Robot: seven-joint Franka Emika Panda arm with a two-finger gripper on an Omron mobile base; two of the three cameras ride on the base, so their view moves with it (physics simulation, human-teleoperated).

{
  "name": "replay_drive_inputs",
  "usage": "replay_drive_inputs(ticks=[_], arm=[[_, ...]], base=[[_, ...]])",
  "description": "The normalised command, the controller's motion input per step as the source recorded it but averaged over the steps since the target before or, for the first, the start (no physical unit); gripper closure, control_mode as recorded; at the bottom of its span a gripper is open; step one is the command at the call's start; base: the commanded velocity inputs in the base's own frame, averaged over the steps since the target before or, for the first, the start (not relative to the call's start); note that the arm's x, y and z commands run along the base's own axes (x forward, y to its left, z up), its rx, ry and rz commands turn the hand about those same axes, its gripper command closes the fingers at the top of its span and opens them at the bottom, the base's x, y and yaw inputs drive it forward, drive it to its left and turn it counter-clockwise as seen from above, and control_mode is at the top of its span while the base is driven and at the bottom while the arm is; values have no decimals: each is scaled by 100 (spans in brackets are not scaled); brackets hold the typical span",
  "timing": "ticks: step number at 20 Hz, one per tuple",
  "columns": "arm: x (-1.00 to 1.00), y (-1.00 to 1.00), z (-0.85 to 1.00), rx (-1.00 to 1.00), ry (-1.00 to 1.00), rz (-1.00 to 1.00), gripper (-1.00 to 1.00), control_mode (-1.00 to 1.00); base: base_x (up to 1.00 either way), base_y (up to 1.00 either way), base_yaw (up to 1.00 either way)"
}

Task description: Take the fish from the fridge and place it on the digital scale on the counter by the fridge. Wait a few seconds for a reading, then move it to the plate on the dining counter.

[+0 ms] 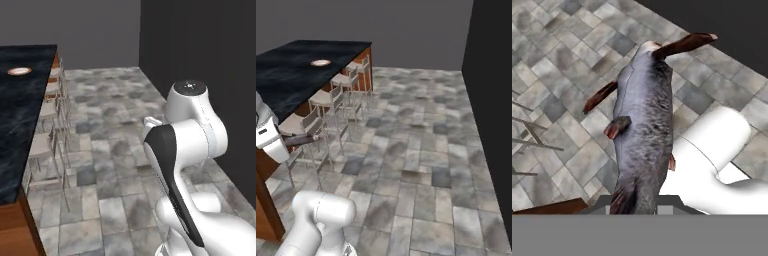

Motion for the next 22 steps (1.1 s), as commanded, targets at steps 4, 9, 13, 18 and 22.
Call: replay_drive_inputs(ticks=[4,9,13,18,22], arm=[[0,0,0,0,0,0,100,100],[0,0,0,0,0,0,100,100],[0,0,0,0,0,0,100,100],[0,0,0,0,0,0,100,100],[0,0,0,0,0,0,100,100]], base=[[90,-79,47],[94,-83,44],[96,-89,42],[96,-92,41],[96,-93,41]])
